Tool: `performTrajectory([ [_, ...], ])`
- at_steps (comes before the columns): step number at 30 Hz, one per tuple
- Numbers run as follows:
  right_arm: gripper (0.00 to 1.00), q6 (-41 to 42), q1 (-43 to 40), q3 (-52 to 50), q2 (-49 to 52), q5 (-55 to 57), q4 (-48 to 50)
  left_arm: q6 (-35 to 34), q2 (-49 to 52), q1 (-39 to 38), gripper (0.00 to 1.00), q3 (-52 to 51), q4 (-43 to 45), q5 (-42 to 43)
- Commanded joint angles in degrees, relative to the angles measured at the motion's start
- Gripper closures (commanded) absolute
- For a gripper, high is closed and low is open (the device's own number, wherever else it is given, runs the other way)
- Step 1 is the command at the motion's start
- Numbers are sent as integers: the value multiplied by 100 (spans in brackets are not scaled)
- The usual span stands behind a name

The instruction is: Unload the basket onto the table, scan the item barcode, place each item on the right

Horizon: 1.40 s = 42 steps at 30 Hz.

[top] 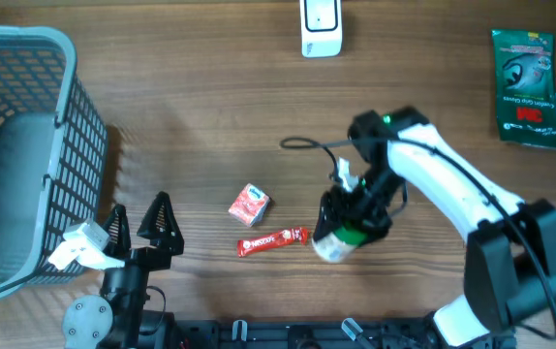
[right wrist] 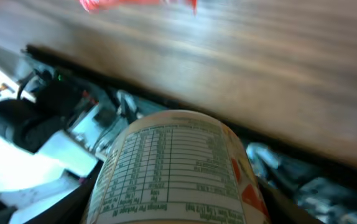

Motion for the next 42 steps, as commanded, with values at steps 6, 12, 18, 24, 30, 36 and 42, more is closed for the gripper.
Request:
performTrajectory([
  [6, 56, 166, -7, -586, -494, -1150, 52, 44, -20, -26, 0, -33, 15, 70],
  [12, 56, -269, -7, -586, -608, -1307, -428, 44, -20, -26, 0, -33, 17, 70],
  [18, 54, 1443, -15, -498, -1515, -37, 1604, 44, -20, -26, 0, -33, 17, 70],
  [24, 55, 2142, -17, 385, -1825, 1641, 2555, 44, -20, -26, 0, -33, 17, 70],
  [30, 56, 2529, -17, 938, -1921, 3947, 3272, 44, -20, -26, 0, -31, 17, 70],
  [36, 60, 1976, -17, 931, -1615, 5602, 4839, 44, -20, -26, 0, -33, 15, 70],
  [42, 60, 857, -13, 931, -514, 5670, 6437, 44, -20, -26, 0, -31, 15, 68],
])
